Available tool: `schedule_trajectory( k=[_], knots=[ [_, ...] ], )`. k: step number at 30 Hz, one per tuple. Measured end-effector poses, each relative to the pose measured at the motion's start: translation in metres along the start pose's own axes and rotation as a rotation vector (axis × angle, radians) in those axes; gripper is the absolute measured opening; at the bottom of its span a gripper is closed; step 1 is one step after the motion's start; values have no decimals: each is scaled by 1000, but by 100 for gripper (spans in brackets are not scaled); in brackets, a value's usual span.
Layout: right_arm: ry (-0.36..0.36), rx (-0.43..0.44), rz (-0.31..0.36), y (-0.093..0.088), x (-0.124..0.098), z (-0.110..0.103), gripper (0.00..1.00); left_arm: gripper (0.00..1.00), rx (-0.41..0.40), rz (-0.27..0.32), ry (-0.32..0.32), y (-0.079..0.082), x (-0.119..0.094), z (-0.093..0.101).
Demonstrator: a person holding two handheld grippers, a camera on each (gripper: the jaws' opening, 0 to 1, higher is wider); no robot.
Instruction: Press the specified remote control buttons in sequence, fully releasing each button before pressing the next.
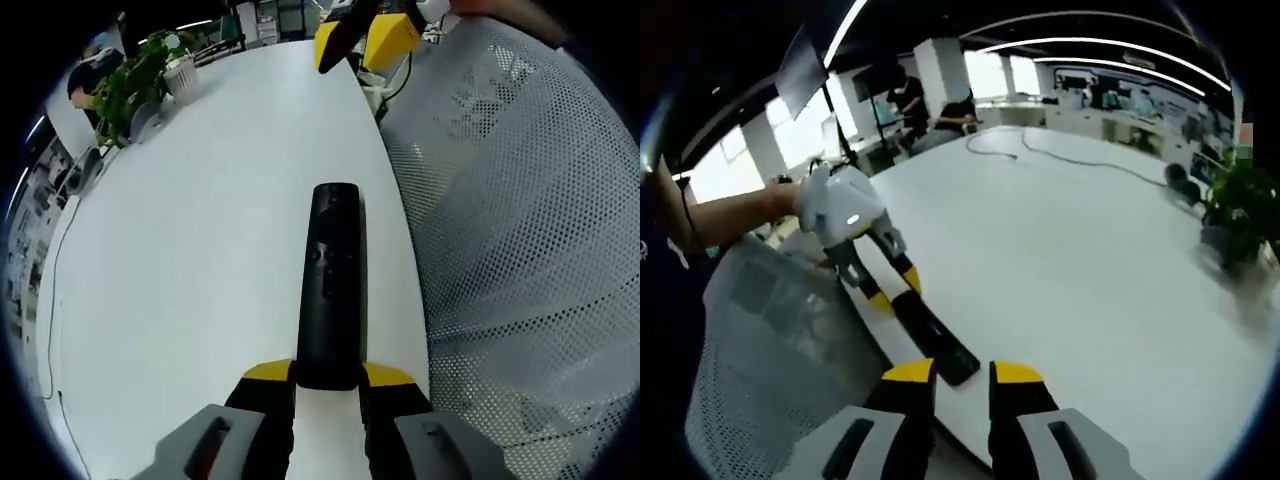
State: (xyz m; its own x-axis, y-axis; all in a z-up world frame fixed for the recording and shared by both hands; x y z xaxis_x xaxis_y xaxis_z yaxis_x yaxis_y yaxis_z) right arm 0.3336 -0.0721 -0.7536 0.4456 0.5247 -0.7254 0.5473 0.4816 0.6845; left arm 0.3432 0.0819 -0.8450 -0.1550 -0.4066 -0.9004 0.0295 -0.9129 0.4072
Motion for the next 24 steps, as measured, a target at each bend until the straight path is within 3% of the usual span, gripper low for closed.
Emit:
schedule_trajectory(
  k=[8, 17, 24],
  knots=[
    [28, -32, -36, -2, 11, -6, 15, 25, -25, 58, 4, 0, -1, -1],
    [43, -102, -71, -3, 24, -7, 6, 25, -11, 79, 6, 0, -1, 0],
    [59, -123, -87, -2, 34, -9, 5, 25, -13, 88, 7, -1, 0, 0]
  ],
)
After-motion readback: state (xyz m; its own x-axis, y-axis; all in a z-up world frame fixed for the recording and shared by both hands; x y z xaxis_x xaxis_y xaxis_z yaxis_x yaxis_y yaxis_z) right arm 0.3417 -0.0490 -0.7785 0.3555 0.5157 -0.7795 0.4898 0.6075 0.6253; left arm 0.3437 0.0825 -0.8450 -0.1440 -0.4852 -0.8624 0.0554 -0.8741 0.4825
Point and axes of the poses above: the point that each gripper's makers call its tool centre point, and the gripper's own axes: x roughly forward along the fingers, z roughly to its right, y roughly out of its top, the point moved 2 cm from there along -x, roughly backward along the fingers, and after that the axes turned 10 degrees about -y, right-handed, at the moved point
